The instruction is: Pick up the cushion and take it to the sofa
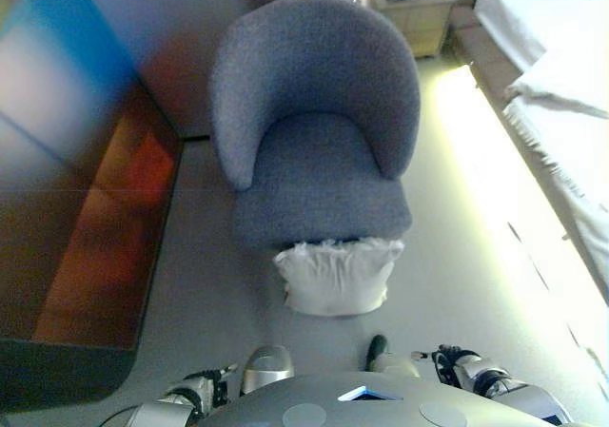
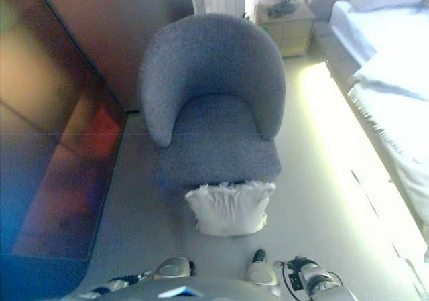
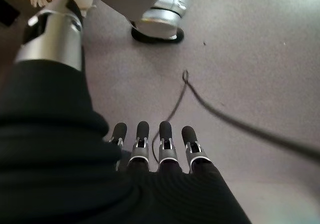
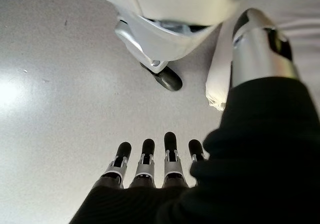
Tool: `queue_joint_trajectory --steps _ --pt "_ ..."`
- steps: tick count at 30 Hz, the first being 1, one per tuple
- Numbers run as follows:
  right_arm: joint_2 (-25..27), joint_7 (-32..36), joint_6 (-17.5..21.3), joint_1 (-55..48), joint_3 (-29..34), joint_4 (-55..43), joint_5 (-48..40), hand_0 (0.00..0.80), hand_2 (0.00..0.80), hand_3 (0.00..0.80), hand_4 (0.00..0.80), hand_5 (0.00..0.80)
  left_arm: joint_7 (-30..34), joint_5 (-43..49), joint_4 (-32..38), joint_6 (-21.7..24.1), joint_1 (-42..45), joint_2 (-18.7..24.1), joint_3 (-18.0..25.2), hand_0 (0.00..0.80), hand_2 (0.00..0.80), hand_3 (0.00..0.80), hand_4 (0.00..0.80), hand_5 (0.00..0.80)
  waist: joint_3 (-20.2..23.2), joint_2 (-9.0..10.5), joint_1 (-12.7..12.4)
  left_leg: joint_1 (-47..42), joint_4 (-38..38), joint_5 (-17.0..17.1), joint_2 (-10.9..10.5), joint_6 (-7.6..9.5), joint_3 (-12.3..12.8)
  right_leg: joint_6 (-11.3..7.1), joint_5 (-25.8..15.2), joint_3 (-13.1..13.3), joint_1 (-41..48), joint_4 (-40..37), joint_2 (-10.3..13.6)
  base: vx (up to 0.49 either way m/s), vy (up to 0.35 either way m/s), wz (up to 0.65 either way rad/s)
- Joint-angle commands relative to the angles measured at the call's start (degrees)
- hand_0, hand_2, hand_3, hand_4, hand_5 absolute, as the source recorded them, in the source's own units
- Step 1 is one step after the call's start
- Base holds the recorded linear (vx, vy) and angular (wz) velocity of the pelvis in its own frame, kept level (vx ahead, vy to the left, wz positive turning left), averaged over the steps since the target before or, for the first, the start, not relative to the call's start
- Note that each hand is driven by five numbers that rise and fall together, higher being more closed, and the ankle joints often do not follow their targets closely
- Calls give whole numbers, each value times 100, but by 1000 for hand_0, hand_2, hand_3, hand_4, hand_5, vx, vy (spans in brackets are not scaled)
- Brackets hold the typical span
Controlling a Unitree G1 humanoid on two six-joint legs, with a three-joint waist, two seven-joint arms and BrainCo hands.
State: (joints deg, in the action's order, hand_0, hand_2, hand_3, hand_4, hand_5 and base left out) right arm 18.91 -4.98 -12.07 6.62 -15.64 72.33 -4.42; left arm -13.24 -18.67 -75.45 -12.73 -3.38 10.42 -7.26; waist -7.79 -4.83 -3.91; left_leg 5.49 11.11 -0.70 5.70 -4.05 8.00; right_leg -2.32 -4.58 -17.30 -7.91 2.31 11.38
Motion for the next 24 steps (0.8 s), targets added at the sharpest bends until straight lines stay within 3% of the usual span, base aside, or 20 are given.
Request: queue_joint_trajectory --steps 1,4,12,14,18,24 --pt "-110 -355 441 478 -6 -42 -483 0 0 0 0 0 -16 -401 34 449 -354 190 -123 0 0 0 0 0 -506 345 -20 305 -264 211 51 -88 76 -124 631 -28 628 -77 -36 -75 65 -13" --pt "-117 -659 894 809 -164 -256 -728 0 0 0 0 0 -140 -839 224 999 -788 249 -331 0 0 0 0 0 -900 339 46 838 72 143 83 -111 2 -65 666 53 21 296 -15 -201 2 2" --pt "-55 -1406 1408 1906 -449 -733 -1075 0 0 0 0 0 -420 -1591 1026 1743 -1762 490 -682 0 0 0 0 0 -1576 360 202 1909 395 -2 -93 6 -72 -110 551 313 -1346 927 38 -151 44 2" --pt "46 -1451 1541 1970 -423 -869 -1074 0 0 0 0 0 -355 -1683 1074 2212 -1809 503 -822 0 0 0 0 0 -1683 374 192 2128 546 -37 -141 36 -103 -138 534 320 -1534 1017 92 -98 -1 2" --pt "36 -1896 1629 2142 -408 -1251 -1035 0 0 0 0 0 -461 -1725 1821 2825 -1885 463 -1007 0 0 0 0 0 -1991 448 142 2473 677 -30 -158 58 -138 -196 495 343 -1880 1196 123 -70 -33 2" --pt "299 -2450 1597 2430 -311 -1637 -886 0 0 0 0 0 -469 -1731 2418 3171 -2139 576 -1106 0 0 0 0 0 -2200 532 188 3088 989 -76 -121 55 -155 -216 463 450 -2561 1481 123 -13 -10 3"
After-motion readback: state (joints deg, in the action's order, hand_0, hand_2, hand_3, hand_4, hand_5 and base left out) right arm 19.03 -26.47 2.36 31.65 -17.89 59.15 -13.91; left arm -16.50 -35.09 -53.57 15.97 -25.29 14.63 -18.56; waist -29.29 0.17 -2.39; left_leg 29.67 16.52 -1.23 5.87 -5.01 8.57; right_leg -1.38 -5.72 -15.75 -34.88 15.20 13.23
